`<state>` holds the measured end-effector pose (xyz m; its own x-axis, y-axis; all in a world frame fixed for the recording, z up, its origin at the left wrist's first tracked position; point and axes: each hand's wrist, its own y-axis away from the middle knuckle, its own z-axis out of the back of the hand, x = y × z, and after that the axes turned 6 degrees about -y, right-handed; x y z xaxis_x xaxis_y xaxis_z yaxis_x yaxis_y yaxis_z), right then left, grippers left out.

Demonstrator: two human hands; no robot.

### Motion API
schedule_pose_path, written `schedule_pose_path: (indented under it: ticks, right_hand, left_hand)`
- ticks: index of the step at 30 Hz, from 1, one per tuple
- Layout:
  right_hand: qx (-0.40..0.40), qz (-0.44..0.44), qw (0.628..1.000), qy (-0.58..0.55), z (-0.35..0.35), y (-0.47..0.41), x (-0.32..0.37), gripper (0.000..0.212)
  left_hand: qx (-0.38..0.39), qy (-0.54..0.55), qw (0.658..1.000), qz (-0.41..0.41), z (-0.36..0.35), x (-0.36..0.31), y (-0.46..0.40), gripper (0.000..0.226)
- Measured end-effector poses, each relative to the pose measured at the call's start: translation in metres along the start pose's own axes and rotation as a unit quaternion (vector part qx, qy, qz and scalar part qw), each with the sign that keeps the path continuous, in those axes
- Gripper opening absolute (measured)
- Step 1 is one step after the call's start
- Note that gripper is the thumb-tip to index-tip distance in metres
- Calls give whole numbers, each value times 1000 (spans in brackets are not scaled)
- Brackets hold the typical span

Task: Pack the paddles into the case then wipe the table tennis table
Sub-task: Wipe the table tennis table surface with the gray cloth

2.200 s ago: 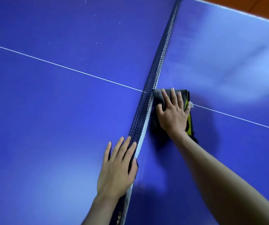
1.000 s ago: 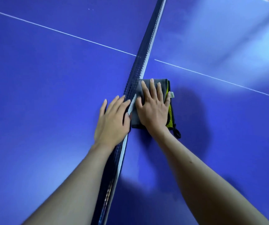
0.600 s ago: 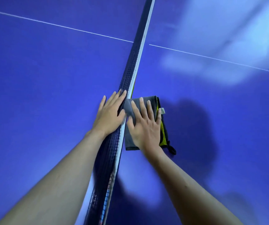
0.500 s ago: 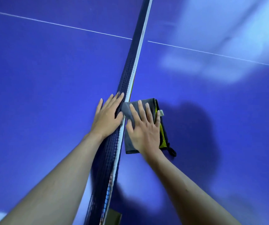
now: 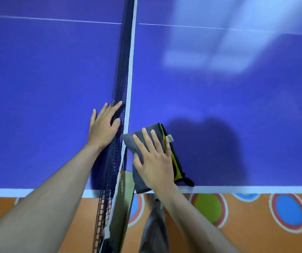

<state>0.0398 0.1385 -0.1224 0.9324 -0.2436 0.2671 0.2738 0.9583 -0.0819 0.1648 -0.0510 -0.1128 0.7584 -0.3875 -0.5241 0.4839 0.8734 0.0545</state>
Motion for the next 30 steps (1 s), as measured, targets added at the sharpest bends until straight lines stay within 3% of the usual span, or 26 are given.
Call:
schedule_pose_path:
  ticks: [5,10,16,25,30]
  right_hand:
    - [4,-22,1000,5,4,42,2,58]
    - [-14,-56,998,-2,1,28,2,60]
    - [-58,-81,995,-14,-1,-67,-26,63]
    - [-8,-116,993,-32,7,-227,-73,63]
    - [1,-113,993,-32,5,-244,-78,59]
  left_hand:
    - [-48,-43,998,-6,-5,-4,5,54]
    - [-63,-38,997,2,-5,-6,6,50]
    - [-62,-77,995,-4,-7,-6,6,49]
    - [-57,-112,992,-3,-7,-6,1,49]
    - [-52,-125,991,-4,-7,-7,0,49]
